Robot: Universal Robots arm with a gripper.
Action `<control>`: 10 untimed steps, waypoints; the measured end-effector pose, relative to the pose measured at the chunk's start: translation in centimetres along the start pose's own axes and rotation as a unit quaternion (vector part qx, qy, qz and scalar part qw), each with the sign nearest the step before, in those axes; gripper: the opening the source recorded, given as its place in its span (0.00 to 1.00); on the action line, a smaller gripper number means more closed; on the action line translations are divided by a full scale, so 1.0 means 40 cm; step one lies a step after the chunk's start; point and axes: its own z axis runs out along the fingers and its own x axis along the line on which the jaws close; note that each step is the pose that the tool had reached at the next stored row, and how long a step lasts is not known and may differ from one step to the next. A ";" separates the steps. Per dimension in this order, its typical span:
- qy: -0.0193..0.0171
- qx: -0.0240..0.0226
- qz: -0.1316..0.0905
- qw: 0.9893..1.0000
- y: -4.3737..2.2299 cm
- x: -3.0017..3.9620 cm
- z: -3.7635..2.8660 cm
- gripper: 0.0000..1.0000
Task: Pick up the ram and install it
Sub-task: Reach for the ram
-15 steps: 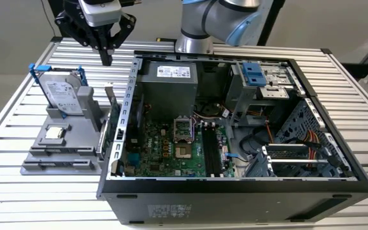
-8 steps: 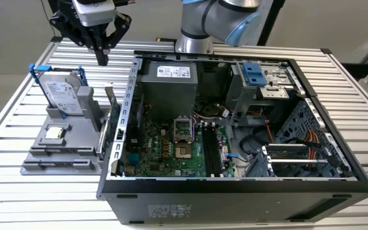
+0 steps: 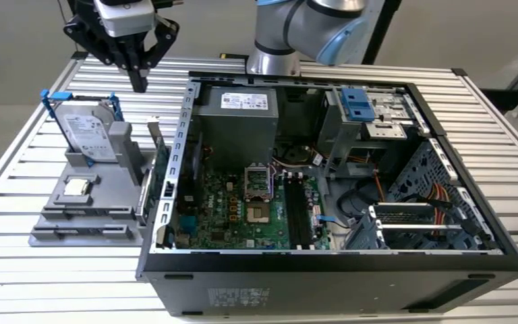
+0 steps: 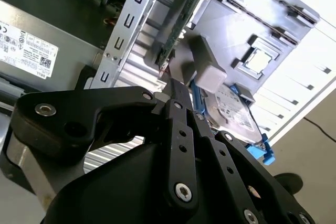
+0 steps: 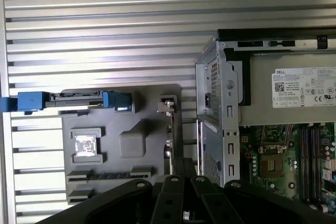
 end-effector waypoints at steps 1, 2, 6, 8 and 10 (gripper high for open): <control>0.000 0.000 0.000 1.000 0.000 0.002 0.000 0.00; 0.000 0.000 0.000 1.000 0.000 0.005 0.000 0.00; 0.000 0.000 -0.001 1.000 -0.001 0.014 0.000 0.00; 0.000 0.000 -0.001 1.000 -0.001 0.018 0.000 0.00; 0.000 0.000 -0.001 1.000 -0.001 0.022 0.000 0.00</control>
